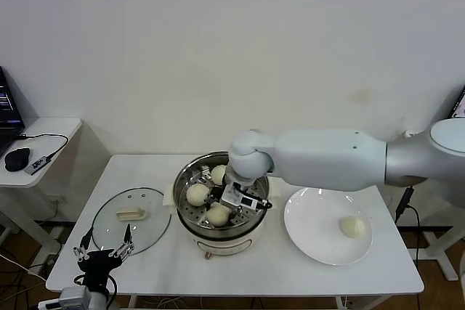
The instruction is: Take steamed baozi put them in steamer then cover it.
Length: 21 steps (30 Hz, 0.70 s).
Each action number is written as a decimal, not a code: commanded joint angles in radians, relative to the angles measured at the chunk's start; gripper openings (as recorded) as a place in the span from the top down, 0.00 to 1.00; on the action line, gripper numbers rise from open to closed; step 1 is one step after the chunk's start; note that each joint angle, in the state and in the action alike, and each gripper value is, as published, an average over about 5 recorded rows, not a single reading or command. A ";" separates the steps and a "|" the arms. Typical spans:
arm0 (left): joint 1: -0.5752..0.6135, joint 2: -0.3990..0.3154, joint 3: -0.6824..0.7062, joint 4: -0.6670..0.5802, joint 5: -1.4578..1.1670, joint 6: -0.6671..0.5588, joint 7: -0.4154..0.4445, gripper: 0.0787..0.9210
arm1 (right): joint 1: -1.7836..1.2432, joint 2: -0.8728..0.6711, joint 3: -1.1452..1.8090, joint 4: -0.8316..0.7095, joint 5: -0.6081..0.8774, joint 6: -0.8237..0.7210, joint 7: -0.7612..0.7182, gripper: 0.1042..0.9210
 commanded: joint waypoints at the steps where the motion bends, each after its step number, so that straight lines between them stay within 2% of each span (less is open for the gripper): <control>1: -0.001 -0.001 0.001 0.002 0.000 0.000 0.000 0.12 | -0.008 0.016 -0.005 -0.004 -0.042 0.039 -0.001 0.34; 3: 0.000 -0.001 0.002 0.002 0.000 0.000 0.000 0.12 | -0.005 0.015 -0.005 -0.002 -0.039 0.037 -0.002 0.31; 10: 0.000 0.000 0.001 -0.001 0.000 0.000 0.000 0.12 | 0.019 -0.010 0.008 0.010 -0.023 0.037 0.003 0.14; 21: 0.003 0.010 -0.006 -0.015 -0.001 0.001 0.000 0.12 | 0.140 -0.157 0.079 0.111 0.086 -0.024 -0.028 0.12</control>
